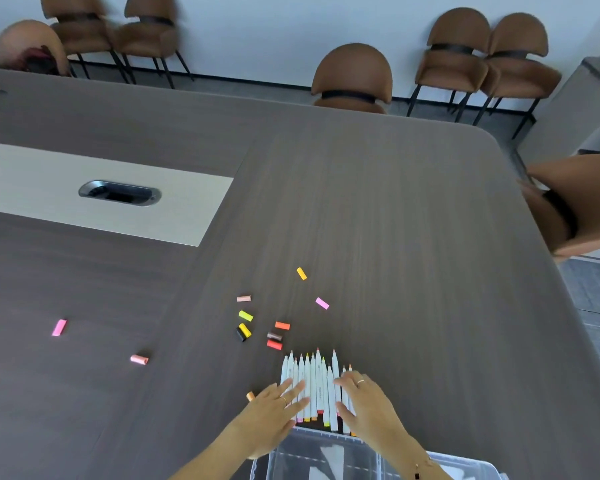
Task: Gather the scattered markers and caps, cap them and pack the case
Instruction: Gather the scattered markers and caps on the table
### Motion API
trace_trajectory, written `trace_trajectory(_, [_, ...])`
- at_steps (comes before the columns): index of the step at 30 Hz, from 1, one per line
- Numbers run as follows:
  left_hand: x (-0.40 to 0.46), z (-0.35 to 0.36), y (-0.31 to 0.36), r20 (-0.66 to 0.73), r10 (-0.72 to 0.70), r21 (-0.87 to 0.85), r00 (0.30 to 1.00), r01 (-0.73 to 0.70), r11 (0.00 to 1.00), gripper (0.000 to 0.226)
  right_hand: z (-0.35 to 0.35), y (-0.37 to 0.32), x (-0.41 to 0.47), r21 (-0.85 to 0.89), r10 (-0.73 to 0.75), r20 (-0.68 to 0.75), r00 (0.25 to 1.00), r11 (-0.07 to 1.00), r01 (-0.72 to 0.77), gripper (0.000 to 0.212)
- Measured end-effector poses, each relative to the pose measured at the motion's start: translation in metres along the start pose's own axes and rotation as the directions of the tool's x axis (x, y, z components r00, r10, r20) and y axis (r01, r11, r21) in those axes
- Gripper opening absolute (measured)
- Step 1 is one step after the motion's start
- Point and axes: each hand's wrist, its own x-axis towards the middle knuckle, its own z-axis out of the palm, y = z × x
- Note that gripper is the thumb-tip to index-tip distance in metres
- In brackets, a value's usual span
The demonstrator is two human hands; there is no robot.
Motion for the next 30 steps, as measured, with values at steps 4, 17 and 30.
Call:
trace_trajectory(4, [-0.004,0.002,-0.005,0.04,0.086,-0.012,0.995,-0.086,0.996,0.092,0.003,0.007,-0.013,-0.093,-0.128,0.158,0.979,0.985,0.143,0.05])
trace_trajectory(17, [-0.007,0.003,-0.004,0.026,-0.041,-0.087,0.999,0.043,0.995,0.05,0.012,0.012,-0.022,-0.091,-0.107,0.108,0.988,0.989,0.117,0.055])
trace_trajectory(30, [-0.013,-0.02,-0.05,-0.228,-0.286,-0.137,0.931,0.26,0.956,0.049,-0.018,0.019,0.024,0.026,0.002,-0.071,0.997,1.0,0.0,0.039])
